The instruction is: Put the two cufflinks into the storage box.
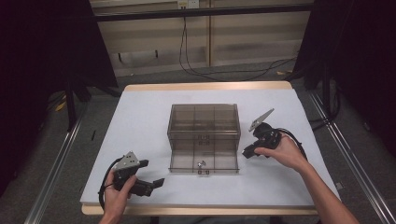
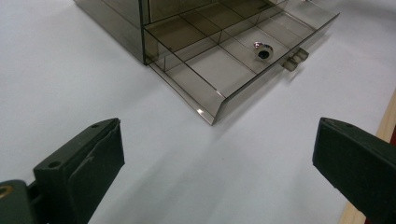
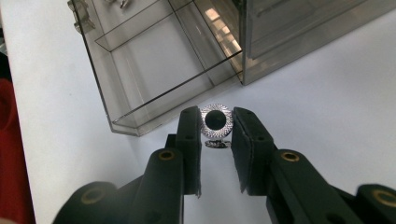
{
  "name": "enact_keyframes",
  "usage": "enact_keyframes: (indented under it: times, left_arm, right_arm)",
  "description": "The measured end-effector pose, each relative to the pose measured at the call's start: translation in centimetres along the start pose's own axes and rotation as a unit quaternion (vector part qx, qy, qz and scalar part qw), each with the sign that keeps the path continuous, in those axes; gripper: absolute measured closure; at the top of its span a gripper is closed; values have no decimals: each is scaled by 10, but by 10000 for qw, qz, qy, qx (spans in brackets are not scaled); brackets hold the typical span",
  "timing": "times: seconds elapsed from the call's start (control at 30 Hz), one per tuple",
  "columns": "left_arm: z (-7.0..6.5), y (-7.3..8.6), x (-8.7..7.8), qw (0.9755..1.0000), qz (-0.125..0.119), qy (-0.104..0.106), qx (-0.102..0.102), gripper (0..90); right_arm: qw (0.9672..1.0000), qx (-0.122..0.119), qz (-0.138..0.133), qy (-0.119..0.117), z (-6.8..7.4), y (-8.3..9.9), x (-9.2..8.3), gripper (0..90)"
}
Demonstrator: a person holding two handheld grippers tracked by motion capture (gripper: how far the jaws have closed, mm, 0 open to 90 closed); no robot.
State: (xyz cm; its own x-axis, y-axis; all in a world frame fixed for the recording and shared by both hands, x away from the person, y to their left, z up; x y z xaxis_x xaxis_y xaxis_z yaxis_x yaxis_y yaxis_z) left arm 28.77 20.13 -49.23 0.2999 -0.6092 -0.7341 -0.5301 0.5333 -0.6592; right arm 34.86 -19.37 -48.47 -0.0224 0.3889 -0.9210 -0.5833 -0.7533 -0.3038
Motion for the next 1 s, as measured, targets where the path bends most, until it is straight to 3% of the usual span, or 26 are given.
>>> enact_keyframes:
  times: [0.37, 0.63, 1.0]
  left_arm:
    - [0, 0, -1, 10000, -28, 0, -17, 21]
    - [1, 0, -2, 10000, -38, -18, -24, 21]
    - [2, 0, -4, 10000, -90, 11, -38, 21]
  right_arm:
    - [9978, 30, -653, -63, 0, 3, -14, 736]
    - [9958, 64, -912, -24, 1, 4, -19, 736]
    - [9879, 149, -1540, -119, 1, 5, -31, 736]
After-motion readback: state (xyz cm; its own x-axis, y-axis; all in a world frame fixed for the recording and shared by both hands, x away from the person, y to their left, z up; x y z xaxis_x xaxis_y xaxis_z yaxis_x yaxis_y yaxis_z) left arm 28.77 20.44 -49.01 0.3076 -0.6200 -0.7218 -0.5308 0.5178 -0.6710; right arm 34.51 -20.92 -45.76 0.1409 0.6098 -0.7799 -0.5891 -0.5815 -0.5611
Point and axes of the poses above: each handheld gripper's, and its own axes: x roughly forward along the jaws, y roughly out of its underside, z roughly to its left, the point moved 5 cm from there along x, roughly forward along the jaws, and after that the axes turned 12 degrees about z, right-handed, at the moved point
